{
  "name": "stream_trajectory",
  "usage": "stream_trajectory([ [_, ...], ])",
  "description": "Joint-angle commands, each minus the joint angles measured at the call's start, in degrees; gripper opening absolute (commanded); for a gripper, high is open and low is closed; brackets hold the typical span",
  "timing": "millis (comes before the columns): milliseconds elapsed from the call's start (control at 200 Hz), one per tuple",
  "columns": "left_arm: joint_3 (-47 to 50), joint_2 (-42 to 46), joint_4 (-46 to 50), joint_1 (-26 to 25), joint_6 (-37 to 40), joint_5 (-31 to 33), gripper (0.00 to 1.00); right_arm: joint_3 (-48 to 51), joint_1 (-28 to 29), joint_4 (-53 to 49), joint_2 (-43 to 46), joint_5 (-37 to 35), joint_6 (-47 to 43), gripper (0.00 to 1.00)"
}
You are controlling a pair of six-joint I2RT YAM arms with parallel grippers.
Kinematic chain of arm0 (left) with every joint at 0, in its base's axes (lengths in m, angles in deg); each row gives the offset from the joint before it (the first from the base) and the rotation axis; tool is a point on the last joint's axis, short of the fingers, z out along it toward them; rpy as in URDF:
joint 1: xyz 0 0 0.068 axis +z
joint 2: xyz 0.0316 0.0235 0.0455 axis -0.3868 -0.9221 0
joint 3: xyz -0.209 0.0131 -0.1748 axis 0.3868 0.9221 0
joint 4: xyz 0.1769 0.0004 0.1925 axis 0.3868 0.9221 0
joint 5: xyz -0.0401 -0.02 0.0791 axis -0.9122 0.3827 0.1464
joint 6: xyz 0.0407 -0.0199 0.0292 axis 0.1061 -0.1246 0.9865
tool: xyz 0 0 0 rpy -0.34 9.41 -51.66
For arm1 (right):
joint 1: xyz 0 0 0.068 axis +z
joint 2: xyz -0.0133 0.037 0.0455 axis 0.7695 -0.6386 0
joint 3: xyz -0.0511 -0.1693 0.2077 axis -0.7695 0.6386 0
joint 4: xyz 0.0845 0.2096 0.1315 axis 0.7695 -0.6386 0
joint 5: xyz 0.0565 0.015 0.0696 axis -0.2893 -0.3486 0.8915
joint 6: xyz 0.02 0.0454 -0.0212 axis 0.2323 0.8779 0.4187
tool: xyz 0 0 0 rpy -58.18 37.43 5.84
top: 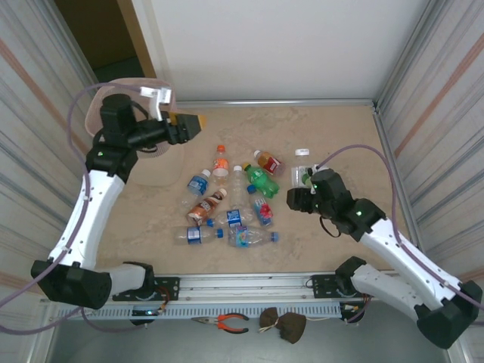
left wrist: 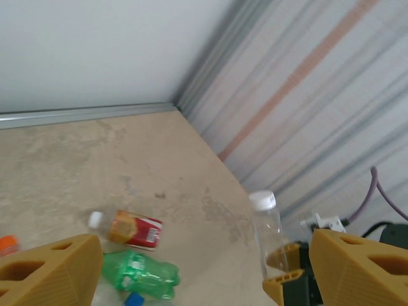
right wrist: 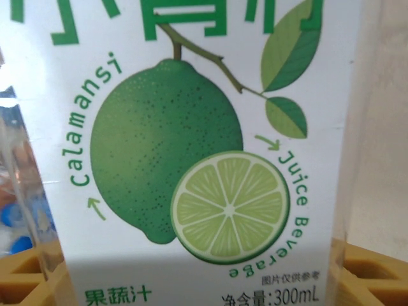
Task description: Put the plastic bottles in the bin
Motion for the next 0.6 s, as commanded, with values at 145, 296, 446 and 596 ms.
stream_trajectory([
  [145,-2.6,-3.0,-4.9,-15.7,0.8,9.5,0.83,-3.1,-0.7,10.8,5.9,3.6,-7.4,0.65],
  [296,-5.9,-6.3,-4.0,-23.2,2.1,14.1,0.81,-5.6,-1.3,13.2,5.5,4.3,-8.6,0.64],
  [446,-9.8,-10.5,-2.3,-29.4,3.0,18.1,0.79,-7.3,-1.5,14.9,4.1,6.0,-9.5,0.64],
  [596,-12.5,-13.6,-1.0,-34.3,3.2,22.0,0.78,-7.0,-1.5,17.9,4.1,6.6,-8.6,0.63],
])
